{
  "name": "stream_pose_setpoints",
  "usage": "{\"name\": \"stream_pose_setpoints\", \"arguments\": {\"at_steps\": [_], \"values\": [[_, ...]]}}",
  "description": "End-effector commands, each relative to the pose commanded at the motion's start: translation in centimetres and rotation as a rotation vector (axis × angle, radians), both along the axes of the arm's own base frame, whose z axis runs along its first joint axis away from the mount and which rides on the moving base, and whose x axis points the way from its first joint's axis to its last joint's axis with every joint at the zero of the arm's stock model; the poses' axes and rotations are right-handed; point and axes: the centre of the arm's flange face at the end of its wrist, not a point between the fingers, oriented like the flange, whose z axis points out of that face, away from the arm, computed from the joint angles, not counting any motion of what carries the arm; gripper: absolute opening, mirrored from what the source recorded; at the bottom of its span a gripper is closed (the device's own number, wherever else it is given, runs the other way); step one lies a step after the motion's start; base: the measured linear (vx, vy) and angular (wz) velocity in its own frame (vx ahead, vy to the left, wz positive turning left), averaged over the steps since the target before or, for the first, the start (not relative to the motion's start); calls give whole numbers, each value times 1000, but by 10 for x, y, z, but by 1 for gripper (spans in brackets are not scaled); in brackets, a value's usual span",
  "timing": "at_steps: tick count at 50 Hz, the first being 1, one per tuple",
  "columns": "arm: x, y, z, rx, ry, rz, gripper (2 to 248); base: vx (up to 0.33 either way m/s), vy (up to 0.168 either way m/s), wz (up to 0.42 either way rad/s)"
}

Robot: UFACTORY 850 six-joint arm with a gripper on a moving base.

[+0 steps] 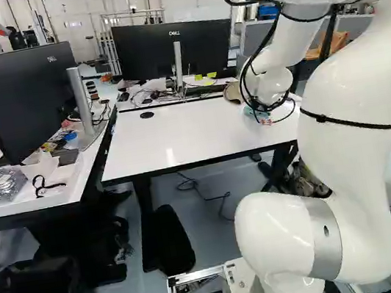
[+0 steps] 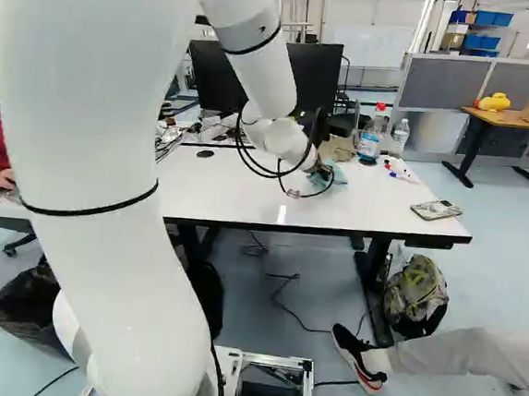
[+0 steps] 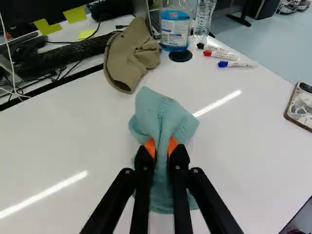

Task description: Clean the table with the green towel

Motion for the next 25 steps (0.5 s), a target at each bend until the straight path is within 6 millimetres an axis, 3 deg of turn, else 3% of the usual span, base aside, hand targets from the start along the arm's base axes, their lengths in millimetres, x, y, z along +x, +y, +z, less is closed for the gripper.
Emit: {"name": "stream_pose_setpoints", "arguments": {"at_steps": [25], "values": [[9, 39, 28, -20, -52, 80, 48, 0, 0, 0]]}}
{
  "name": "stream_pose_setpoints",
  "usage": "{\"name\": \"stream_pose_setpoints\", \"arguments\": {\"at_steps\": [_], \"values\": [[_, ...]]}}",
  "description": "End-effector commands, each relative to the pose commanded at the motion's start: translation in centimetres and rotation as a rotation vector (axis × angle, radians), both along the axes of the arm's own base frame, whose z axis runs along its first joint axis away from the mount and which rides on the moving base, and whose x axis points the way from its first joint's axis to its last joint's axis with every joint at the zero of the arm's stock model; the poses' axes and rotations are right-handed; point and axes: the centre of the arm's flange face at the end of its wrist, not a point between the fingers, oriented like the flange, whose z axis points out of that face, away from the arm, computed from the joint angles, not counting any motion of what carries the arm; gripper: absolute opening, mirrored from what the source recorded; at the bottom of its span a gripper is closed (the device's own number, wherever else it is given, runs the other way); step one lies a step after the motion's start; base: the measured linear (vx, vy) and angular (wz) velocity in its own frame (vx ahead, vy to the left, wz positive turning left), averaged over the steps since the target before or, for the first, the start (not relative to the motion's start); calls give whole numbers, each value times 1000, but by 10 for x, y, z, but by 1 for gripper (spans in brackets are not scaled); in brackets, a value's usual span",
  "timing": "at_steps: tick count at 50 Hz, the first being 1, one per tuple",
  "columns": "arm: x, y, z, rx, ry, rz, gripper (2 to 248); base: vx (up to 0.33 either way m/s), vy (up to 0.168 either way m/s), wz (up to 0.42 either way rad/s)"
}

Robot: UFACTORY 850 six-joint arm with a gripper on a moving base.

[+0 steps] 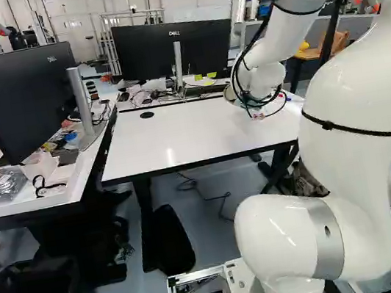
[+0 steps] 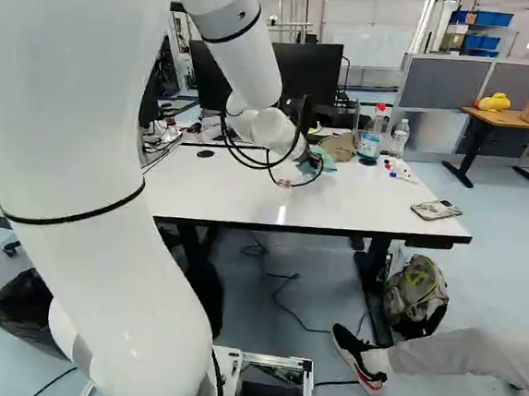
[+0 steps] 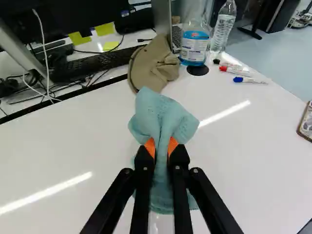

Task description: Clean the table with the green towel

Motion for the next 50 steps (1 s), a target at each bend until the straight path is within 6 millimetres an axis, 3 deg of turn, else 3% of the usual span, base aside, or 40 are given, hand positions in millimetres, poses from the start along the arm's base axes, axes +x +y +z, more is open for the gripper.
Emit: {"name": "stream_pose_setpoints", "arguments": {"at_steps": [50], "values": [[-1, 79, 4, -1, -5, 157, 48, 0, 0, 0]]}}
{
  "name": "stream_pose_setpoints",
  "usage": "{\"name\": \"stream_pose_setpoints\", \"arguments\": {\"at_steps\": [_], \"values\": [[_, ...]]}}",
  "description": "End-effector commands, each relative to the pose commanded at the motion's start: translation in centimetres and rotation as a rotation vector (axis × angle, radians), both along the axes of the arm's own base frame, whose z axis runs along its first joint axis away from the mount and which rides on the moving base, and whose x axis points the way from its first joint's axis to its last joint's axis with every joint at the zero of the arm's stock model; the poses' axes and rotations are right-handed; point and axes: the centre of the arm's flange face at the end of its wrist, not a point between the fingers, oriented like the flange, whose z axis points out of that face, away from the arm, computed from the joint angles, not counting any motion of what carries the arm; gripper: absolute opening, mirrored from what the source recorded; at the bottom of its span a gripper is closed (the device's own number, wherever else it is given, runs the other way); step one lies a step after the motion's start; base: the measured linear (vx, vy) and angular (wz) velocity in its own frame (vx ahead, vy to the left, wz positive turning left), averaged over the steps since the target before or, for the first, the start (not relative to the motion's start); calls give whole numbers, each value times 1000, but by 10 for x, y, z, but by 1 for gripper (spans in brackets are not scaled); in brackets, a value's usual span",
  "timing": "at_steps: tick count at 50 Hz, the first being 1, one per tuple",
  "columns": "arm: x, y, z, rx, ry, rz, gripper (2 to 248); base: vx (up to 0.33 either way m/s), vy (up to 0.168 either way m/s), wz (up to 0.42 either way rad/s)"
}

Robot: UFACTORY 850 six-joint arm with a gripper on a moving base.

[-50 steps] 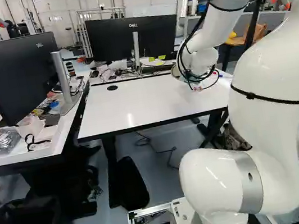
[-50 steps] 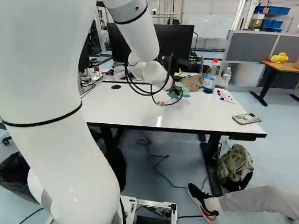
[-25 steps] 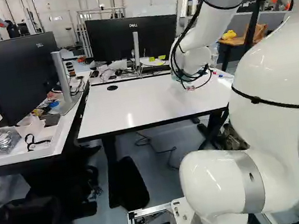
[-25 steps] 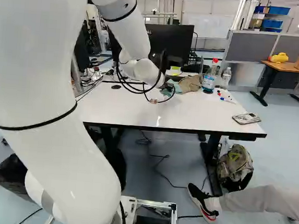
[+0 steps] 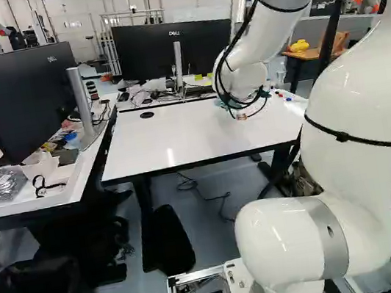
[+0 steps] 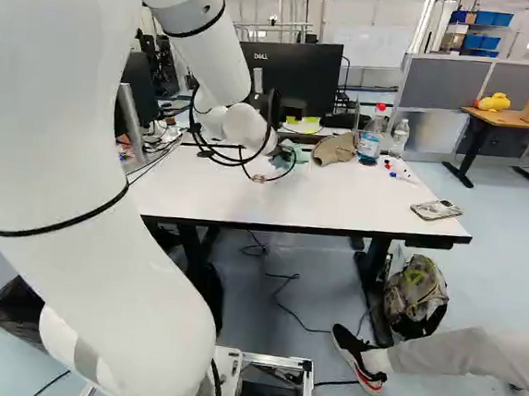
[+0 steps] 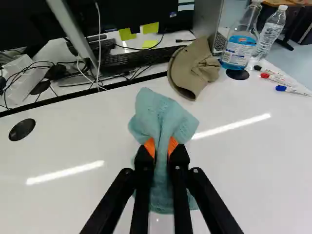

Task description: Clean the table with the green towel

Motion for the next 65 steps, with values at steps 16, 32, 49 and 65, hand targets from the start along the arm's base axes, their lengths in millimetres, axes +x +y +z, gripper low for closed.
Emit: {"name": "stream_pose_setpoints", "arguments": {"at_steps": [16, 32, 49, 65], "values": [[-2, 25, 0, 0, 1, 51, 48, 0, 0, 0], [-3, 50, 0, 0, 1, 104, 48, 0, 0, 0], [-4, 75, 0, 0, 1, 159, 48, 0, 0, 0], [-5, 100, 0, 0, 1, 212, 48, 0, 0, 0]]}}
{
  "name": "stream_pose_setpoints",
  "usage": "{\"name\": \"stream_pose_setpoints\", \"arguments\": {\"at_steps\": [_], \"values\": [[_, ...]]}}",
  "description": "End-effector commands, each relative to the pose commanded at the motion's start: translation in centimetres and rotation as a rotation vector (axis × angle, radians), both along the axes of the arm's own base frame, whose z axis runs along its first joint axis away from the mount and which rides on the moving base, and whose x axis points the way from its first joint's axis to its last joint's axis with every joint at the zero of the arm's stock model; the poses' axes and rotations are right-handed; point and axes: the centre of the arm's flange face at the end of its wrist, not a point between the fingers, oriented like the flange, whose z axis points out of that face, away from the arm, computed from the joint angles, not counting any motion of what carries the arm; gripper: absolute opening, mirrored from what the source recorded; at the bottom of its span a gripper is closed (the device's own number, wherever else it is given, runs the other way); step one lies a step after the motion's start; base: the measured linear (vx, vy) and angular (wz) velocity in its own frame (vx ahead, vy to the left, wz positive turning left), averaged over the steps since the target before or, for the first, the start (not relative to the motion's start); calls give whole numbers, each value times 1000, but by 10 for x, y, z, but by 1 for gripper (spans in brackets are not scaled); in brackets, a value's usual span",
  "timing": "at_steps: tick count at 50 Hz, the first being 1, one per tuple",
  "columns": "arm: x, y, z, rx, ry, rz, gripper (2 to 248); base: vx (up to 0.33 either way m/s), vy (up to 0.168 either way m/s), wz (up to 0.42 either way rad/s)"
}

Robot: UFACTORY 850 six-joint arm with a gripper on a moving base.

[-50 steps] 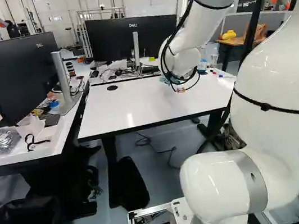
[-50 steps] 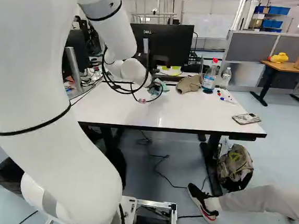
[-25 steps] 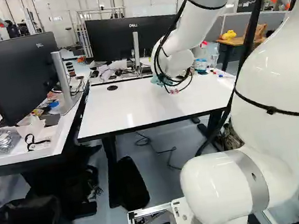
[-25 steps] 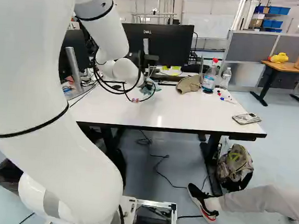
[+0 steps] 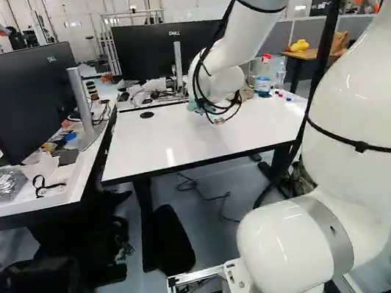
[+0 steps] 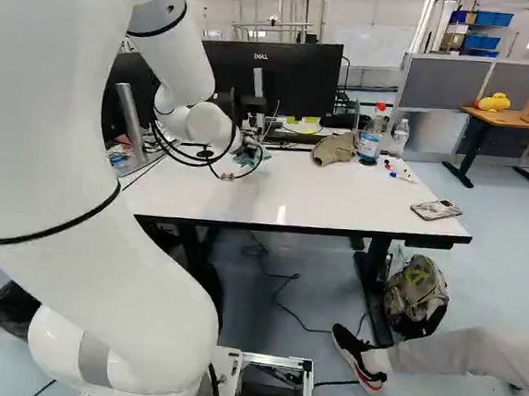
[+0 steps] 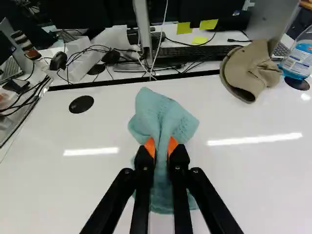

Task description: Clean the table with the green towel

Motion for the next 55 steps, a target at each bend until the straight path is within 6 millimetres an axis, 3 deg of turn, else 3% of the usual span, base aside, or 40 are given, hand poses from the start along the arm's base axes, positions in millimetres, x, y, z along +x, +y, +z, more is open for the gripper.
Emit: {"name": "stream_pose_setpoints", "arguments": {"at_steps": [55], "values": [[-30, 83, 0, 0, 0, 189, 48, 0, 0, 0]]}}
